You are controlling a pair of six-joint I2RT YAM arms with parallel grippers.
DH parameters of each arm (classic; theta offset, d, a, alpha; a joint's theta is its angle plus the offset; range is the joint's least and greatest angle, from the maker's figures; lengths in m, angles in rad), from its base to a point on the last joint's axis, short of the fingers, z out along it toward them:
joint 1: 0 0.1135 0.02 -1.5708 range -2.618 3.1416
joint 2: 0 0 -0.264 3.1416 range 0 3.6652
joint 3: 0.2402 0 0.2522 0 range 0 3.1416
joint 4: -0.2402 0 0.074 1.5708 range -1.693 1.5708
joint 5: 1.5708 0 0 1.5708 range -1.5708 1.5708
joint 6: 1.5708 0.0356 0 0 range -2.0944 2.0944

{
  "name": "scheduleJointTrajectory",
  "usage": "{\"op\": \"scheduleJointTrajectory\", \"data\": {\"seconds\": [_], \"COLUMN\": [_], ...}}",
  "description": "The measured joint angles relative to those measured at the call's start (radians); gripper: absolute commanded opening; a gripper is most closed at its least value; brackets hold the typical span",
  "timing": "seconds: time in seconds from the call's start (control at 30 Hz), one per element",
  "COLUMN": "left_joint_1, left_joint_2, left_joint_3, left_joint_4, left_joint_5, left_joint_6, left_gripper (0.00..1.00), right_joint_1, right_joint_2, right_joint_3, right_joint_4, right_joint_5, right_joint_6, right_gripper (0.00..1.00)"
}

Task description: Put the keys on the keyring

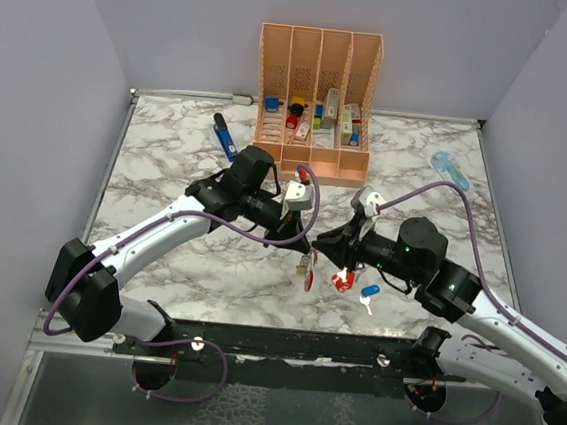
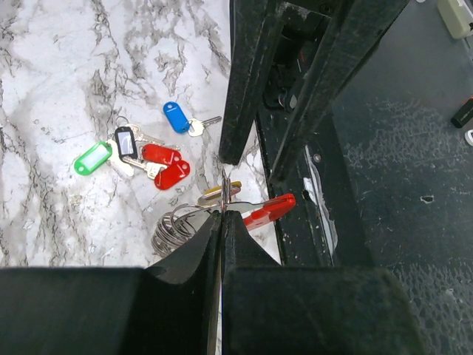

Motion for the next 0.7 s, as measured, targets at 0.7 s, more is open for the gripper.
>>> {"op": "scheduleJointTrajectory", "data": {"seconds": [0.7], "left_joint_1": [0.0], "left_joint_2": [0.0], "left_joint_3": [0.018], "left_joint_4": [-0.035], "left_joint_5": [0.034], "left_joint_6": [0.016], "left_gripper": [0.0], "right_joint_1": [0.0], "right_joint_2": [0.045], "right_joint_3": [0.013], "right_joint_4": [-0.014], "right_joint_5": [-0.051], "right_joint_6": [-0.04], "right_gripper": [0.13]}}
